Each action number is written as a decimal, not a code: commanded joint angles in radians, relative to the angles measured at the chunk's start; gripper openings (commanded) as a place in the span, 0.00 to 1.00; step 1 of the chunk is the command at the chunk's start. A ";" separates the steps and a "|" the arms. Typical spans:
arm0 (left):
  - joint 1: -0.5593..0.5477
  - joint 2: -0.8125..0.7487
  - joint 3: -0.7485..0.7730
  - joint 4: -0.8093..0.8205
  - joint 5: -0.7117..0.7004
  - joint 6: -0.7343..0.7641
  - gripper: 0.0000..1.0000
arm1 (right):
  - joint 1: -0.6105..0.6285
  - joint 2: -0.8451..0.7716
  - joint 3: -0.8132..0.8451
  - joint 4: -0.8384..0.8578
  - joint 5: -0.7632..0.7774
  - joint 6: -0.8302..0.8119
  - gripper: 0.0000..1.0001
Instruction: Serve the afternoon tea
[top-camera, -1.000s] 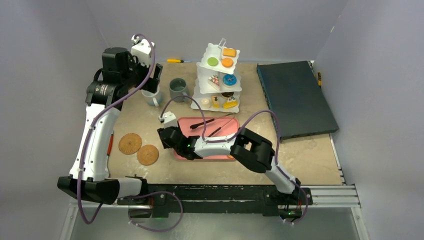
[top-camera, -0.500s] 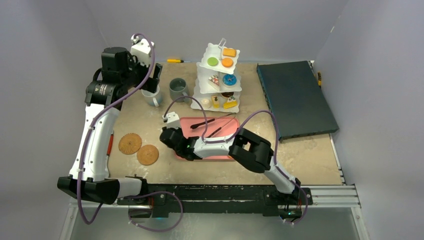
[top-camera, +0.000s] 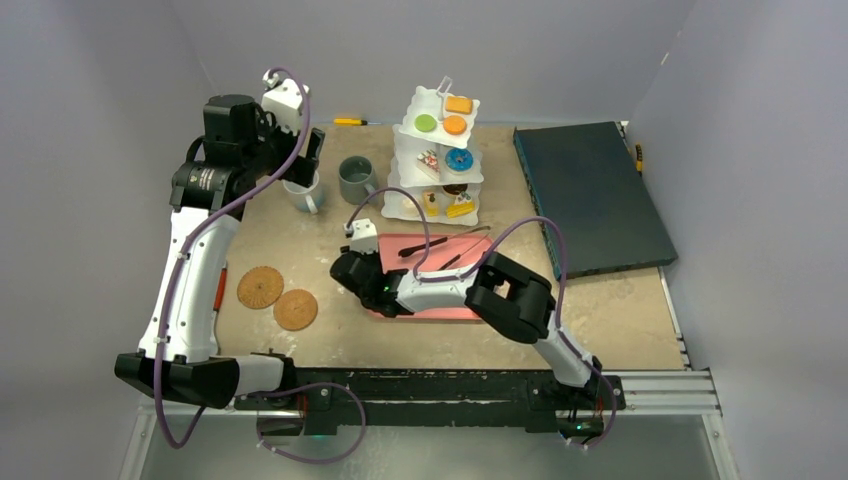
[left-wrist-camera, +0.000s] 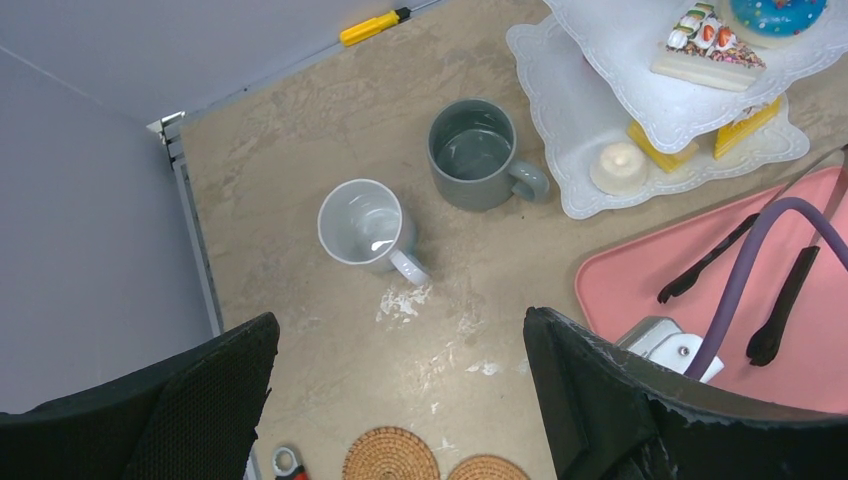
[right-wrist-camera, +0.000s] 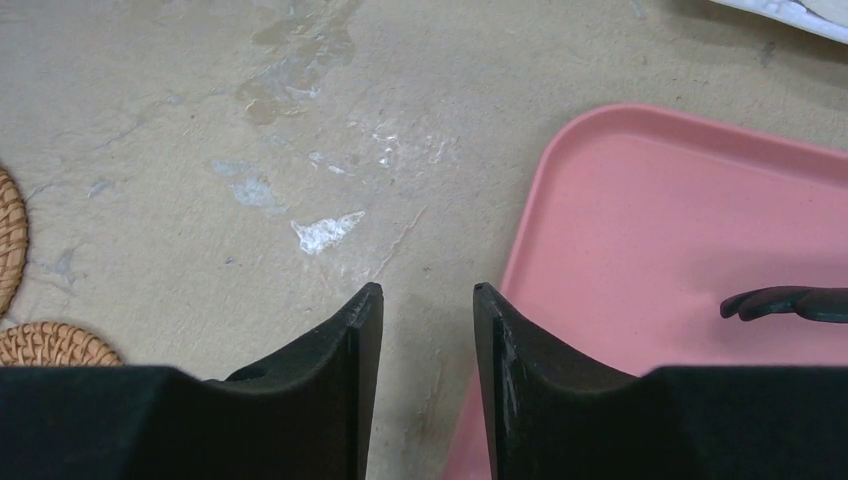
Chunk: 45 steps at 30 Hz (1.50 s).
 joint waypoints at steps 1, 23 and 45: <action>0.007 -0.001 0.035 0.007 -0.003 0.028 0.92 | -0.016 -0.039 -0.006 -0.022 0.032 0.033 0.40; 0.008 0.018 0.019 0.013 0.000 0.042 0.92 | -0.116 -0.294 -0.391 0.062 0.032 -0.002 0.31; 0.369 0.120 -0.091 -0.049 0.165 0.217 0.89 | 0.118 -0.055 0.081 0.268 -0.664 -0.539 0.75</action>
